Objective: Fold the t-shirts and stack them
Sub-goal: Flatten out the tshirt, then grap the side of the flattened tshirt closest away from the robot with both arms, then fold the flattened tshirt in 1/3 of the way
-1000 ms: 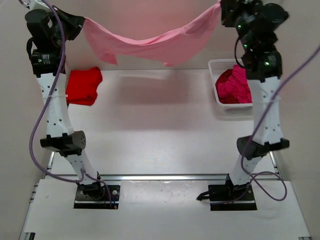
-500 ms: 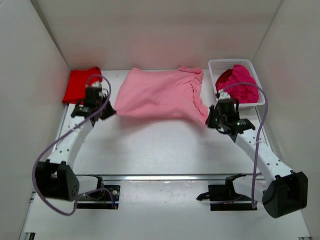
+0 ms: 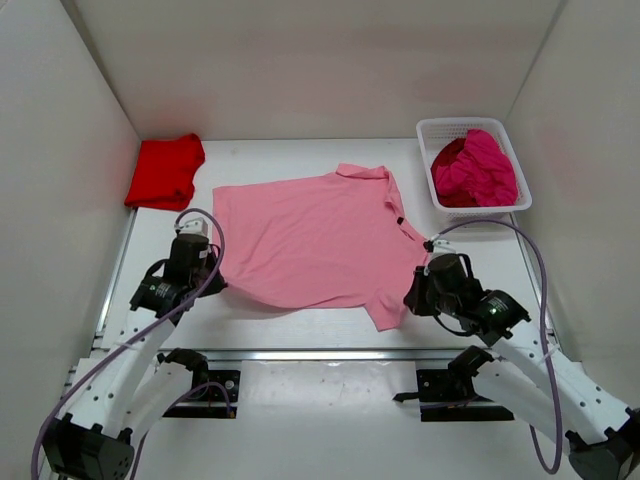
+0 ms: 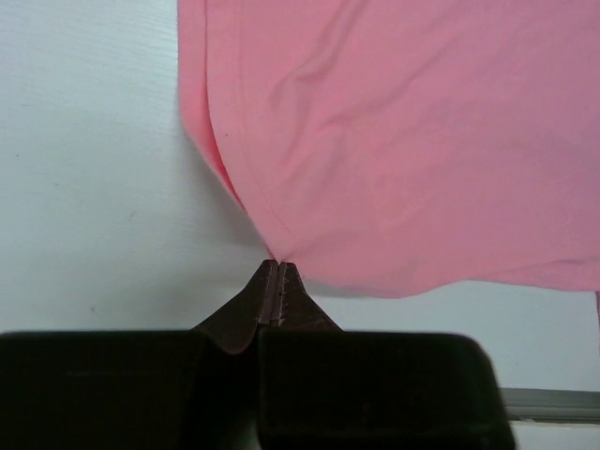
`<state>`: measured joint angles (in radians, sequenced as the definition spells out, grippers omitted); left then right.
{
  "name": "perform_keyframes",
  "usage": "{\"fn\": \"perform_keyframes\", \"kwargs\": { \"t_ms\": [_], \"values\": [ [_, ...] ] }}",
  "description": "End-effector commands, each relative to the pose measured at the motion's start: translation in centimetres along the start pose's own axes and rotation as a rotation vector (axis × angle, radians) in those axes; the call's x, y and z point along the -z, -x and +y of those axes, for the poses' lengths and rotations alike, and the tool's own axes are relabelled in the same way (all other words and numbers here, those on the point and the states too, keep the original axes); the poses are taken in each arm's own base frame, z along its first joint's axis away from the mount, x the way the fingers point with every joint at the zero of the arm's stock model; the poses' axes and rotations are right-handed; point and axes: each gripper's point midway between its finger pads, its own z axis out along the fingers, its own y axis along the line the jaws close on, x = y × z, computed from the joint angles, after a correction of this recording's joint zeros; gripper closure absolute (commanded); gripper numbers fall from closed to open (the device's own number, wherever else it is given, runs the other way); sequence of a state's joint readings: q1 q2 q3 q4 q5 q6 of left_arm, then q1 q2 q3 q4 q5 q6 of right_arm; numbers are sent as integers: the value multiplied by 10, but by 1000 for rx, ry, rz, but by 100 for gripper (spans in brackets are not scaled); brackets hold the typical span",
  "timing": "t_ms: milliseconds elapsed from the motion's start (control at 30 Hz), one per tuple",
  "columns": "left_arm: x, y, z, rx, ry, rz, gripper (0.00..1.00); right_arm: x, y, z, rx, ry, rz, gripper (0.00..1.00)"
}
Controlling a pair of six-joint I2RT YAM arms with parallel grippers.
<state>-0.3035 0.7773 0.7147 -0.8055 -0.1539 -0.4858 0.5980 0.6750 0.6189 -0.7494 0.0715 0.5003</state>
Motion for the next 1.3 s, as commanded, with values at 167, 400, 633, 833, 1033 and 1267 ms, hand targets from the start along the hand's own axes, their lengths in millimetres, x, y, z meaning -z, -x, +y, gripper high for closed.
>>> {"fn": "perform_keyframes", "kwargs": {
  "t_ms": [167,400,633,833,1033,1267],
  "values": [
    [10,-28,10,44,36,126,100,18,-14,-13,-239,-67,5,100],
    [16,-20,20,92,120,135,100,22,39,-63,-289,-155,-94,100],
    [8,21,12,66,162,93,100,-7,96,-59,-173,-176,-125,100],
    [-13,36,8,105,176,116,100,-34,153,-61,-135,-186,-151,100],
    [-23,76,9,132,205,69,100,-57,199,-74,-168,-153,-160,100],
    [-67,72,26,167,233,123,100,-96,207,-80,-152,-145,-106,100]
  ]
}}
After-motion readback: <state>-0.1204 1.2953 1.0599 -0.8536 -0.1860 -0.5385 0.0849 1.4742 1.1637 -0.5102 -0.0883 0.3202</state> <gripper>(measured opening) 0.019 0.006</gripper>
